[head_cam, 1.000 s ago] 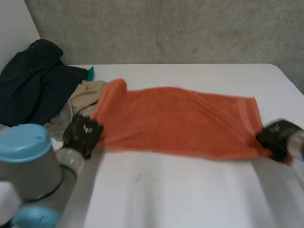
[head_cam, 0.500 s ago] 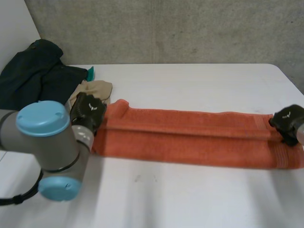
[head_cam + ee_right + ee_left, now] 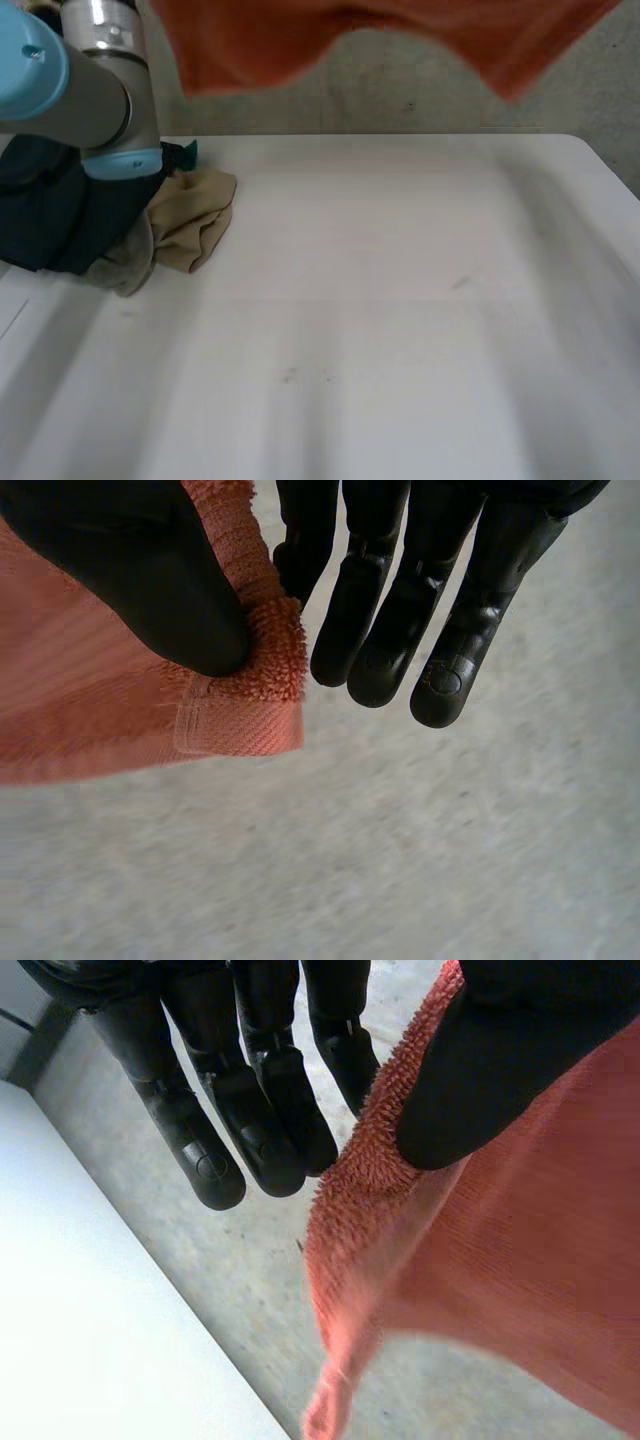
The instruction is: Fold the laundry.
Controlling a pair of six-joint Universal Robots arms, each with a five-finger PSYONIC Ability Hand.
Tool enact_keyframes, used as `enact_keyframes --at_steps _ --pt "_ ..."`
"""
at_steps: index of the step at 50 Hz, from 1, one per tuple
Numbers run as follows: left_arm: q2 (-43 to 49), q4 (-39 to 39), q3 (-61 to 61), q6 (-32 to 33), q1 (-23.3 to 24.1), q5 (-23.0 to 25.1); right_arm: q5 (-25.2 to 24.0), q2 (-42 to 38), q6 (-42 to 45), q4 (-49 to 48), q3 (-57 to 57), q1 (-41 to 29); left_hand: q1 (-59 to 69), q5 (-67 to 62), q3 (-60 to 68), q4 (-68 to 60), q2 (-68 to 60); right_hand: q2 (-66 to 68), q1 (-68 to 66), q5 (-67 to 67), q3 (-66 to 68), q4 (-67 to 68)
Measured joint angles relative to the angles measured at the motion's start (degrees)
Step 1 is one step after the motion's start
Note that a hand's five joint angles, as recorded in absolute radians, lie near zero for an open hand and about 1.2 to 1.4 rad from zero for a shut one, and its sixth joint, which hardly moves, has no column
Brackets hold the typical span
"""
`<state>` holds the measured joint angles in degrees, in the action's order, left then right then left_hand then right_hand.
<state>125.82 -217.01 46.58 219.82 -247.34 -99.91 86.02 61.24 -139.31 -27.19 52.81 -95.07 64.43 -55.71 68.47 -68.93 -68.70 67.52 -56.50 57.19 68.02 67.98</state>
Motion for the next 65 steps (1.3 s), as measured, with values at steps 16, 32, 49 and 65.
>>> enact_keyframes --at_steps 16,32,49,65 --pt "1.6 0.9 27.2 -0.7 0.5 2.8 -3.1 -5.5 0.9 12.4 16.4 -2.6 0.0 0.0 0.0 0.0 0.0 0.0 0.0 0.1 0.0 0.0" --pt "-14.5 17.8 61.8 3.9 2.5 0.3 -3.8 6.7 14.8 37.6 40.6 5.6 0.0 0.0 0.0 0.0 0.0 0.0 0.0 0.1 0.0 0.0" --pt "-23.3 36.2 61.8 3.6 7.0 -1.5 -6.3 17.6 32.4 48.7 51.5 17.1 0.0 0.0 0.0 0.0 0.0 0.0 0.0 0.1 0.0 0.0" --pt "-0.8 12.9 38.4 4.5 6.3 -2.1 -3.4 -2.3 21.8 24.5 31.8 7.1 0.0 0.0 0.0 0.0 0.0 0.0 0.0 0.1 0.0 0.0"
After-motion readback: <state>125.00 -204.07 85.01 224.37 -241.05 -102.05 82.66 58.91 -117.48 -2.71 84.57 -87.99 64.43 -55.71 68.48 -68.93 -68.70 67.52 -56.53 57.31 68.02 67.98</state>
